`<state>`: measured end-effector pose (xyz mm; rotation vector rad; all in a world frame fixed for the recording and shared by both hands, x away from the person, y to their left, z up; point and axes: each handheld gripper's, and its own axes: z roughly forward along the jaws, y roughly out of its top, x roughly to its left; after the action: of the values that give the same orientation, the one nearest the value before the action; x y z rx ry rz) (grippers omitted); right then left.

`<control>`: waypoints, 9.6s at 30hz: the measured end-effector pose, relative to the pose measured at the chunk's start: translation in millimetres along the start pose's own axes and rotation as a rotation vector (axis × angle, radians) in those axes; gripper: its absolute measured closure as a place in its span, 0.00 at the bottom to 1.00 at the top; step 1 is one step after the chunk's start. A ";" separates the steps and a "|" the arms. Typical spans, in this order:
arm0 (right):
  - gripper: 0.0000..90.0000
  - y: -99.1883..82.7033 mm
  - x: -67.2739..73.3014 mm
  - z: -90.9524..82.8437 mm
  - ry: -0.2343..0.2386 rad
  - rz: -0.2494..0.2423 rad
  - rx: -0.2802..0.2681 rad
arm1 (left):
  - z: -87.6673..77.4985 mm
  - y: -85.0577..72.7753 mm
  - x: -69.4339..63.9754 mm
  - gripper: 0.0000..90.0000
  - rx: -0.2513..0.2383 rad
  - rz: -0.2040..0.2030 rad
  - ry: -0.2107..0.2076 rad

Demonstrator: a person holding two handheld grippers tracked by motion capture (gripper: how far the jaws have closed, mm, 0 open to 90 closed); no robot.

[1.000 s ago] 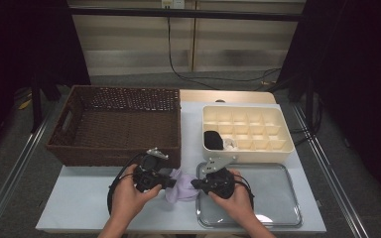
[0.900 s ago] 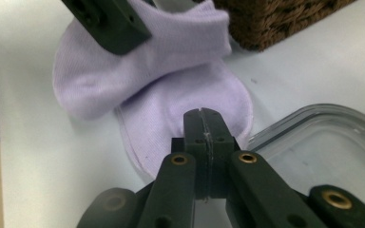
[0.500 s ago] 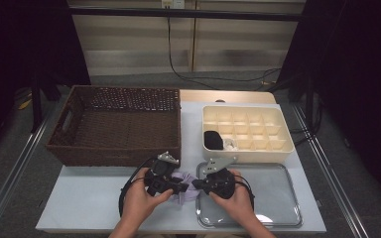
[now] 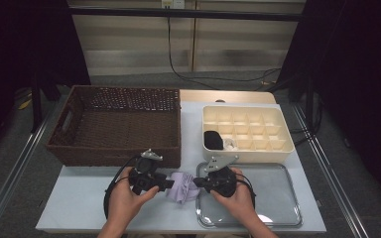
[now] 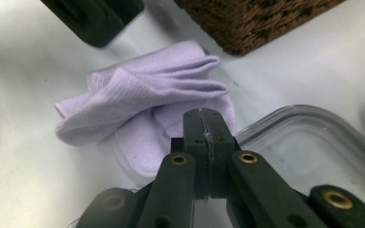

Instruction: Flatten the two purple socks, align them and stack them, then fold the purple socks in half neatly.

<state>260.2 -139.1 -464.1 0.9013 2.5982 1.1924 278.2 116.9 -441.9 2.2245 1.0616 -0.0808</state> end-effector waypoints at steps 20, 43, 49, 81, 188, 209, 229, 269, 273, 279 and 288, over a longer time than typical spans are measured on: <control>0.98 36.2 25.1 22.2 0.061 -0.101 0.047 | 3.7 -7.0 -1.5 0.64 -0.008 -0.009 0.022; 1.00 1.0 12.3 13.1 0.039 -0.034 0.017 | 19.2 -5.3 -4.8 0.81 0.039 -0.062 -0.088; 1.00 2.1 12.7 14.3 0.042 -0.028 0.013 | 12.8 -0.8 -6.4 0.94 0.055 -0.041 -0.080; 1.00 11.2 5.9 13.9 0.013 0.025 -0.035 | 5.0 14.5 -25.2 0.93 0.085 0.056 -0.027; 0.64 1.6 2.9 14.8 0.036 0.237 -0.016 | 19.6 -6.4 -33.5 0.89 0.085 0.127 0.018; 0.94 0.2 -12.4 25.6 0.203 0.453 -0.004 | 17.5 -9.9 -26.9 0.73 0.033 0.151 0.021; 0.94 29.8 -41.1 -27.5 0.138 0.429 -0.012 | 27.4 -15.4 -8.0 0.34 -0.085 0.222 0.137; 0.93 54.5 -131.9 -115.7 -0.050 0.520 -0.045 | 39.1 -29.8 -3.1 0.17 -0.172 0.286 0.157; 0.93 53.8 -140.0 -116.7 -0.072 0.526 -0.036 | 39.3 -29.9 -3.1 0.17 -0.173 0.286 0.154; 0.93 45.4 -153.4 -115.9 -0.099 0.555 -0.022 | 39.2 -29.8 -3.1 0.17 -0.172 0.283 0.151; 0.93 26.6 -171.7 -124.2 -0.137 0.594 -0.001 | 39.2 -29.6 -2.8 0.17 -0.171 0.286 0.153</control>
<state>366.5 -304.4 -380.4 1.7642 2.2831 1.1844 263.7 105.3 -487.5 2.2267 0.7848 0.2973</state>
